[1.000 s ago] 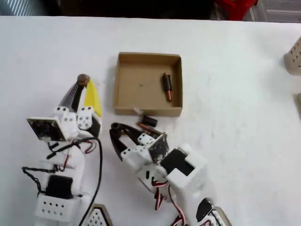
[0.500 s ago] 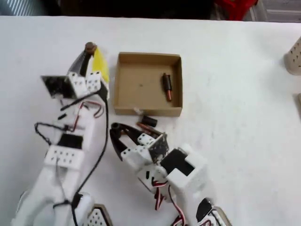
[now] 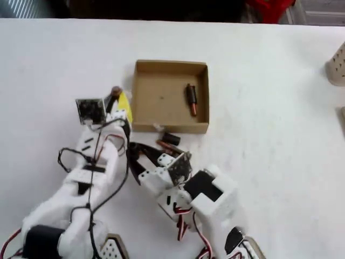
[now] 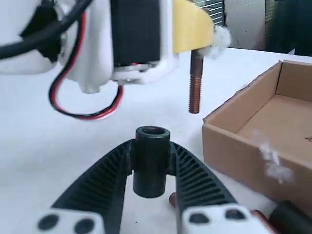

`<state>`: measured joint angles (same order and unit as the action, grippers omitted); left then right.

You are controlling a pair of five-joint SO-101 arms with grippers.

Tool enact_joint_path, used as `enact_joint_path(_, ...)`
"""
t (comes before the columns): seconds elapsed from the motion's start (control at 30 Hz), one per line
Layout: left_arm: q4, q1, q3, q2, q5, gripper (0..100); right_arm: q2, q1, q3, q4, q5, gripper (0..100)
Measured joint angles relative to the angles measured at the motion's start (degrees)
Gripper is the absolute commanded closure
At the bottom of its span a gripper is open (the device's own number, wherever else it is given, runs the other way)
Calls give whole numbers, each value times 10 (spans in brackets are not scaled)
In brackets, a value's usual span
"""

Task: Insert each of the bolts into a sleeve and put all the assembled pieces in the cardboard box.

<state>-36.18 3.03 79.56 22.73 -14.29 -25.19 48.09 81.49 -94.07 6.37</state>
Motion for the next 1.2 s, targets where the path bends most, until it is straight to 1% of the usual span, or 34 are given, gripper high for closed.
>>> enact_joint_path(0.1, 14, 0, 40, 65, 0, 979, 0, 0, 0, 0, 0, 982)
enact_joint_path(0.2, 84, 0, 50, 144, -7, 979, 0, 0, -9, 6, 0, 982)
enact_joint_path(0.27, 153, 0, 50, 206, -26, 978, 0, 0, -11, 25, 0, 982)
enact_joint_path(0.37, 287, 0, 43, 299, -44, 978, 0, 0, -11, 33, 0, 982)
enact_joint_path(0.47, 440, 25, 23, 393, -47, 978, 0, 0, -12, 33, 0, 982)
enact_joint_path(0.53, 522, 51, 20, 446, -47, 978, 0, 0, -12, 33, 0, 982)
enact_joint_path(0.67, 612, 90, 19, 535, -48, 978, 0, 0, -12, 33, 0, 982)
enact_joint_path(0.77, 642, 94, 19, 569, -50, 978, 0, 0, -12, 33, 0, 982)
enact_joint_path(0.93, 640, 94, 35, 597, -50, 978, 0, 0, -12, 33, 0, 982)
enact_joint_path(1.1, 583, 88, 86, 602, -49, 978, 0, 1, -12, 33, 0, 982)
enact_joint_path(1.2, 568, 84, 96, 604, -49, 978, 0, 1, -12, 33, 0, 982)
